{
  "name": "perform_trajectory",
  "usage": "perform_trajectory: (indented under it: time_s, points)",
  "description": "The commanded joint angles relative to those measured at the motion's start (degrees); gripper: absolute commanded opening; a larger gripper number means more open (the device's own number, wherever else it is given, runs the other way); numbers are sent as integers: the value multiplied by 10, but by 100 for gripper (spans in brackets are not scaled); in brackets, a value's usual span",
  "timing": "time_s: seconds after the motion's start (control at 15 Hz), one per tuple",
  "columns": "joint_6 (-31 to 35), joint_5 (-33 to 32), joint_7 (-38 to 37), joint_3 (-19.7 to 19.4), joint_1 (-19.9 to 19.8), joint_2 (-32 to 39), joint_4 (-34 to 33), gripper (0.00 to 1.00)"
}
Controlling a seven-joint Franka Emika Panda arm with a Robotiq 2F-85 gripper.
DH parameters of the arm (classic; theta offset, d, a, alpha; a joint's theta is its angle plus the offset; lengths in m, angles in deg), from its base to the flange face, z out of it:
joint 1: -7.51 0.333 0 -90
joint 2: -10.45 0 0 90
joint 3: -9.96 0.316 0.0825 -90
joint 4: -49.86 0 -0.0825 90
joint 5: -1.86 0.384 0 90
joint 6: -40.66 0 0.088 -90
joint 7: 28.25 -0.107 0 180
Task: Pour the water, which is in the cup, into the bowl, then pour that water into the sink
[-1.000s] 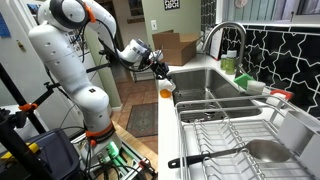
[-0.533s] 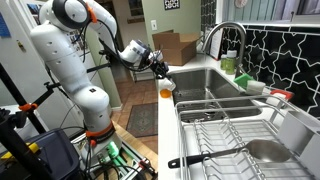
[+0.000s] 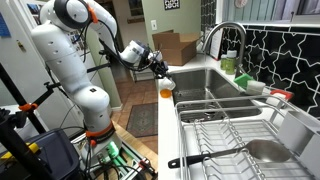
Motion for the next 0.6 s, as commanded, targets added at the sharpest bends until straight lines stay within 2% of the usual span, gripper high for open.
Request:
perform_trajectory:
  time_s: [0.0, 0.53]
  points:
    - [-20, -15, -7, 1, 8, 8, -3, 3]
    - [-32, -28, -5, 2, 12, 7, -1, 3]
